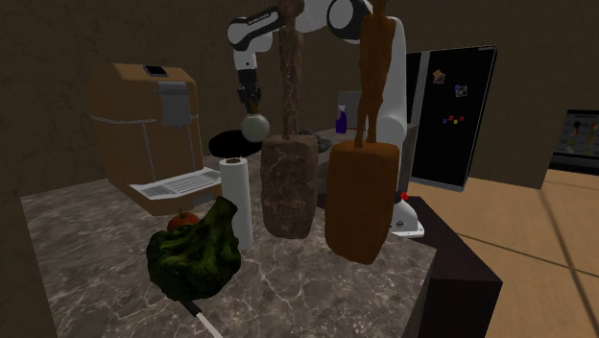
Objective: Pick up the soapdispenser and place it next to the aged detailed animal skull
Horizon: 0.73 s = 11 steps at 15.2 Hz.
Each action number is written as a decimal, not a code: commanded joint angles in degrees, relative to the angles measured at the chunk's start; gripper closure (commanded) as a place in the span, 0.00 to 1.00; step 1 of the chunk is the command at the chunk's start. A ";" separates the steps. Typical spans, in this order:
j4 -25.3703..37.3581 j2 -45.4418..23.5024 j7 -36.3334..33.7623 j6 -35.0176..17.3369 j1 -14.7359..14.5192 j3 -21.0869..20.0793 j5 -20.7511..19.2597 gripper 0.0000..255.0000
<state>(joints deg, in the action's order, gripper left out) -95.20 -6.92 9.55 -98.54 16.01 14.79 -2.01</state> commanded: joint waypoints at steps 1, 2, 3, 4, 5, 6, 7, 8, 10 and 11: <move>-1.86 0.26 -0.17 -1.67 -0.06 -0.04 -0.07 1.00; -2.59 0.22 -0.20 -2.43 -0.06 -0.04 -0.07 1.00; -3.31 0.18 -0.23 -3.19 -0.07 -0.04 -0.06 1.00; -4.01 0.12 -0.26 -3.94 -0.07 -0.05 -0.05 1.00; -4.69 0.05 -0.29 -4.69 -0.06 -0.05 -0.04 1.00; -5.36 -0.03 -0.31 -5.44 -0.06 -0.05 -0.02 1.00; -6.01 -0.13 -0.33 -6.18 -0.06 -0.06 -0.01 1.00; -6.64 -0.24 -0.35 -6.93 -0.05 -0.06 0.01 1.00; -7.88 -0.49 -0.38 -8.40 -0.04 -0.07 0.07 1.00; -8.47 -0.63 -0.40 -9.14 -0.03 -0.07 0.10 1.00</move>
<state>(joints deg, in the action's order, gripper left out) -103.17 -7.37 9.31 -106.93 16.05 14.79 -1.96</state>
